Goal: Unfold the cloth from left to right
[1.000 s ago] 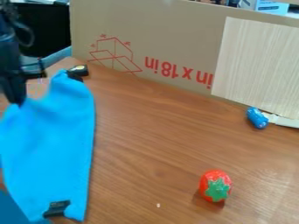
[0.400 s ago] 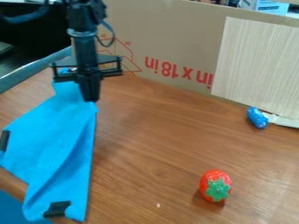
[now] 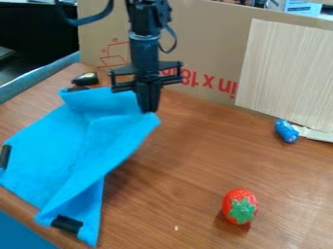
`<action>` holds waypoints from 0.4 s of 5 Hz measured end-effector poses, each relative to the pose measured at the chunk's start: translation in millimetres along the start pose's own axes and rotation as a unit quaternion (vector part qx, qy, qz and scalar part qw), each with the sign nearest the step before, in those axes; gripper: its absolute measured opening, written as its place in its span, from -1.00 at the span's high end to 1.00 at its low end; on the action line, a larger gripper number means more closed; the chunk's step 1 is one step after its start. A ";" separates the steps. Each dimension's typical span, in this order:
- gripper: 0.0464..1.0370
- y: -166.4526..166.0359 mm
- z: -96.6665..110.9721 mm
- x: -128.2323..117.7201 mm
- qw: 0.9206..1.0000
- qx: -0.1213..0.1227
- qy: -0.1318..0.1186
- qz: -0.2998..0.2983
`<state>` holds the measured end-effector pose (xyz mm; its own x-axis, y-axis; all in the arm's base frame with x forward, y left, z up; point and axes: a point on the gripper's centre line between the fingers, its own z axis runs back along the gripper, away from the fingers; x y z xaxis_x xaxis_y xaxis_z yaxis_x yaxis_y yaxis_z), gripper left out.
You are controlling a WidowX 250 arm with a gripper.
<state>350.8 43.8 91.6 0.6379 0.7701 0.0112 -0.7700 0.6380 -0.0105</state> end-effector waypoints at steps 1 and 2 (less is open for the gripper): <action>0.99 -22.3 -0.4 3.3 0.999 -0.013 0.019 0.031; 0.99 -41.6 0.2 3.4 0.998 -0.022 0.034 0.045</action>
<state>384.9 19.9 92.3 0.5671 0.8215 -0.0598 -0.8236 0.5647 -0.0523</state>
